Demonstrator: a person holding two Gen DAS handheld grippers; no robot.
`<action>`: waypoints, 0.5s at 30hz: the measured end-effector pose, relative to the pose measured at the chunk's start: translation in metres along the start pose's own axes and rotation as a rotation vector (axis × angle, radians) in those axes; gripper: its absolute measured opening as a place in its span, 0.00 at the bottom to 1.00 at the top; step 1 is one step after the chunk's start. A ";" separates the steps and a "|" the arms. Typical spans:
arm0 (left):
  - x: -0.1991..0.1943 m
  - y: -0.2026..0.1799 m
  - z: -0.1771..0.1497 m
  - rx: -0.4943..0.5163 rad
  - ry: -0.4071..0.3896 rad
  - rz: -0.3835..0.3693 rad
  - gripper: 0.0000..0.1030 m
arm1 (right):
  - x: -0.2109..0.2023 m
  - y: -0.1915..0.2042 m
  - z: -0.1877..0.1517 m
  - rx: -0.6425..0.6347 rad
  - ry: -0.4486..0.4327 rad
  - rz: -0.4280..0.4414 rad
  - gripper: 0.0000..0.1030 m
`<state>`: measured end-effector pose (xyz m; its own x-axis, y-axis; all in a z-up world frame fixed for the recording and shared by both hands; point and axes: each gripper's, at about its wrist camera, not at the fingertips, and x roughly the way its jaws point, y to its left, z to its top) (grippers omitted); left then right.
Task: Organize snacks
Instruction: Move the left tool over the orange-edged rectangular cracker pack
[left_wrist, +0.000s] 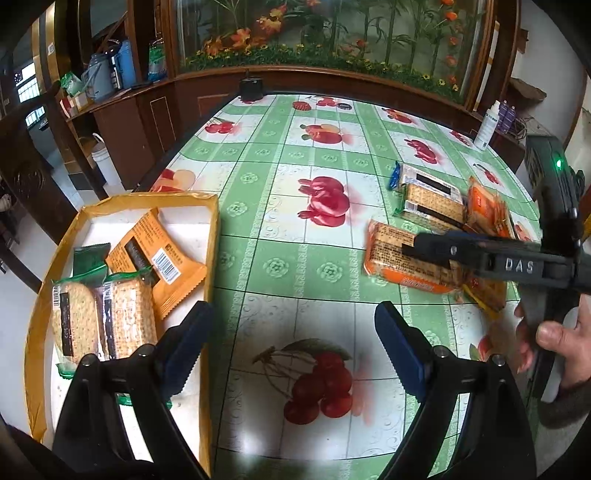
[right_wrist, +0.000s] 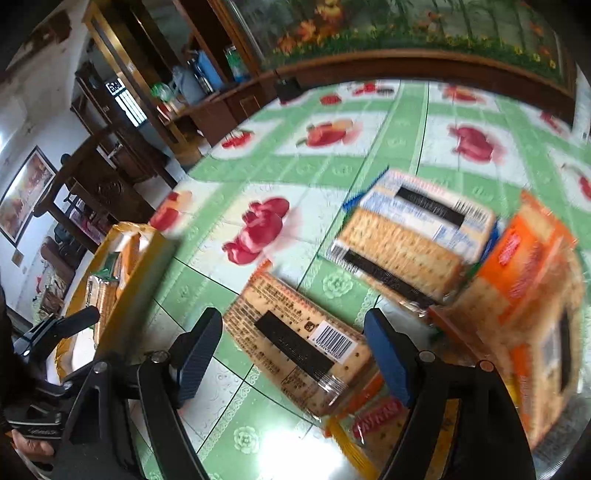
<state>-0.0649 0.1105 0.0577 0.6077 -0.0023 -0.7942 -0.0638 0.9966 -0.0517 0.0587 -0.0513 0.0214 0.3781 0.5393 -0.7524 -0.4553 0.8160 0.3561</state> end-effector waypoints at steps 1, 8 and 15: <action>0.000 0.002 0.000 -0.005 -0.001 -0.001 0.87 | 0.001 0.001 -0.002 0.005 0.008 0.017 0.77; 0.008 -0.003 0.005 -0.027 0.019 -0.023 0.87 | -0.029 0.022 -0.031 0.014 0.008 0.208 0.77; 0.021 -0.037 0.010 -0.006 0.056 -0.088 0.87 | -0.096 -0.021 -0.059 0.109 -0.118 0.046 0.79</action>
<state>-0.0420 0.0743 0.0495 0.5661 -0.0947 -0.8189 -0.0165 0.9919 -0.1261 -0.0159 -0.1329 0.0533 0.4534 0.5922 -0.6661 -0.3870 0.8040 0.4514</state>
